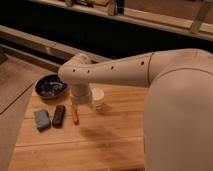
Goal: Pick up the ceramic cup
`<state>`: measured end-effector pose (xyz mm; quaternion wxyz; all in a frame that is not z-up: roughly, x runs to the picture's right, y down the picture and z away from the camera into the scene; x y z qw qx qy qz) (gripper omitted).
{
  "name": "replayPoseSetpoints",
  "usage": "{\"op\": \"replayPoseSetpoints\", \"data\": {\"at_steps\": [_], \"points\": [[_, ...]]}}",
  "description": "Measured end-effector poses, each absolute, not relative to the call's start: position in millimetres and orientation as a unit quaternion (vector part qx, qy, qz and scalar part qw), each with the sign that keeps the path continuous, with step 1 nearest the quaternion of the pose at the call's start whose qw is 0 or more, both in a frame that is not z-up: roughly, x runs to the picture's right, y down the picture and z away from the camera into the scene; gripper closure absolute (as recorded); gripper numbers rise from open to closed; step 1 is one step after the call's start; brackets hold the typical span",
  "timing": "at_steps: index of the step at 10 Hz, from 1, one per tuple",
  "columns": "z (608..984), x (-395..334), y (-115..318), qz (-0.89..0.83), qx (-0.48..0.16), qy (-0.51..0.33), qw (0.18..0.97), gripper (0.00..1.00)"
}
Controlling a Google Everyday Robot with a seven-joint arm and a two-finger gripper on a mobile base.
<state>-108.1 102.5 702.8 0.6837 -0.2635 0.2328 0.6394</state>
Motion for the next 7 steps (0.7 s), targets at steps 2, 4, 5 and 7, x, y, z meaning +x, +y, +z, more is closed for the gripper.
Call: {"op": "replayPoseSetpoints", "data": {"at_steps": [2, 4, 5, 7], "points": [[702.8, -108.1, 102.5, 0.639, -0.264, 0.233, 0.684, 0.35], [702.5, -108.2, 100.1, 0.643, -0.262, 0.230, 0.682, 0.35], [704.1, -110.6, 93.1, 0.649, -0.255, 0.221, 0.682, 0.35], [706.4, -116.5, 69.7, 0.661, -0.233, 0.192, 0.687, 0.35]]}}
